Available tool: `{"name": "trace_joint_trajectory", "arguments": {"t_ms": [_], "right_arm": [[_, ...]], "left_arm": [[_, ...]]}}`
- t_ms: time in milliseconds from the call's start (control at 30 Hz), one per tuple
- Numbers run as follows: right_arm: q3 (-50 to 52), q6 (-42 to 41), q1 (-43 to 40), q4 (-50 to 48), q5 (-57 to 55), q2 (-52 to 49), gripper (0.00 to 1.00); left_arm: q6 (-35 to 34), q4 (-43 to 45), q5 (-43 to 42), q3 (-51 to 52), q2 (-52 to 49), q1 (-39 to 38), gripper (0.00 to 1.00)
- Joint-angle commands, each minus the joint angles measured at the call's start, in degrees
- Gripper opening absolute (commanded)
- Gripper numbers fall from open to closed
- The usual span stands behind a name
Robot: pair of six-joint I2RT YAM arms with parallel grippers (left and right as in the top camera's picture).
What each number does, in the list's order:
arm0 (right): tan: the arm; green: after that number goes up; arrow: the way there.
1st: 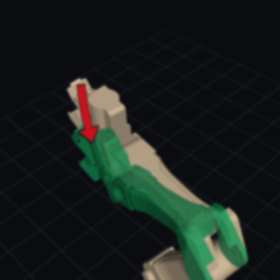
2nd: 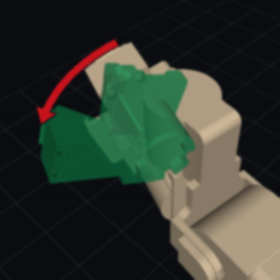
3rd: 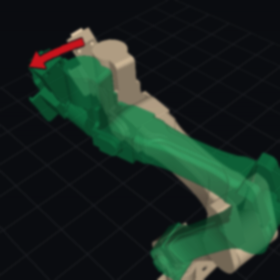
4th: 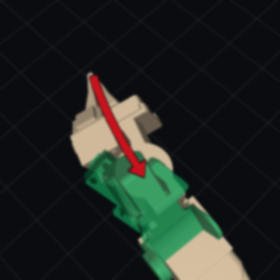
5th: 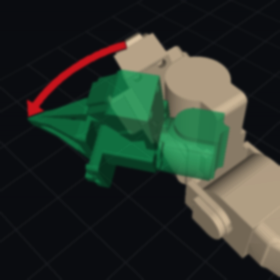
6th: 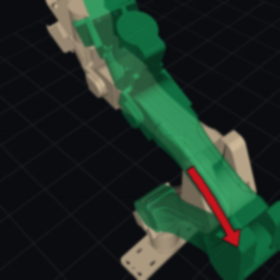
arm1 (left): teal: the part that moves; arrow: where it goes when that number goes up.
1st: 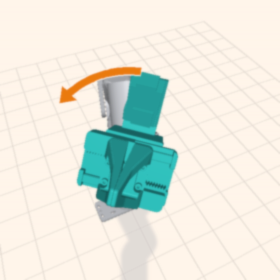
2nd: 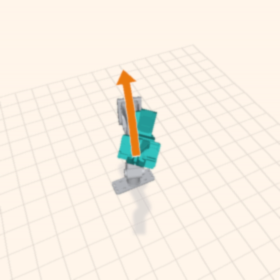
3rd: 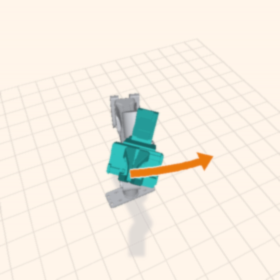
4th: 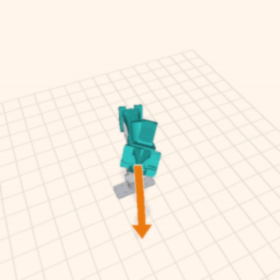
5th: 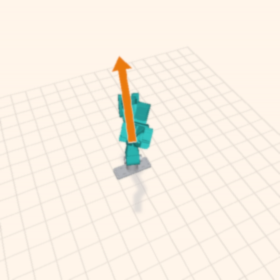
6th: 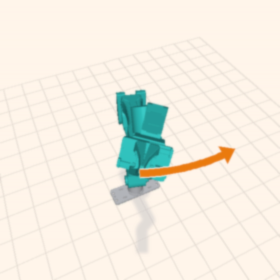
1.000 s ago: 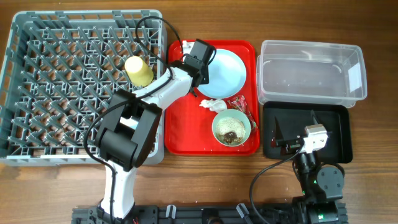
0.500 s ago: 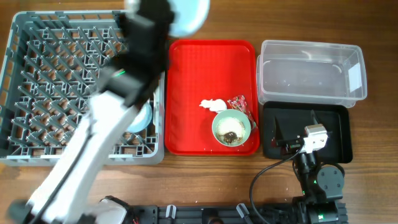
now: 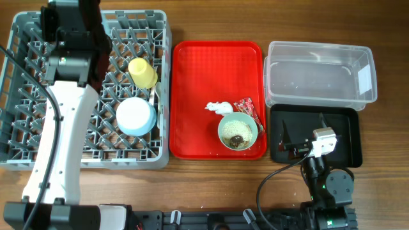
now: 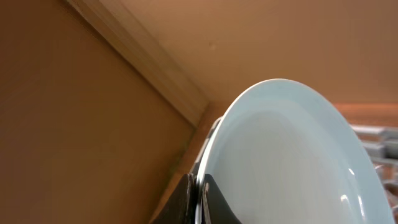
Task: Sort waste into correct bins and load items into the dishwasher rack
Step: 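Carry the light-blue plate into the rack and stand it upright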
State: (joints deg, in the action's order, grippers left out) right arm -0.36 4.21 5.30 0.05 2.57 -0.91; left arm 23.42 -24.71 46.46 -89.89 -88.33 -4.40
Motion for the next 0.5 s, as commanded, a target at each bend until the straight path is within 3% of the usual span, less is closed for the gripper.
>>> {"name": "trace_joint_trajectory", "arguments": {"t_ms": [0,467], "right_arm": [[0.1,0.3,-0.3,-0.1,0.5,0.1,1.0],[0.1,0.3,-0.3,-0.1,0.5,0.1,1.0]], "left_arm": [[5.9,1.0,1.0,0.0,-4.2,1.2,0.06],[6.1,3.4,1.0,0.0,-16.9,-3.4,0.05]]}}
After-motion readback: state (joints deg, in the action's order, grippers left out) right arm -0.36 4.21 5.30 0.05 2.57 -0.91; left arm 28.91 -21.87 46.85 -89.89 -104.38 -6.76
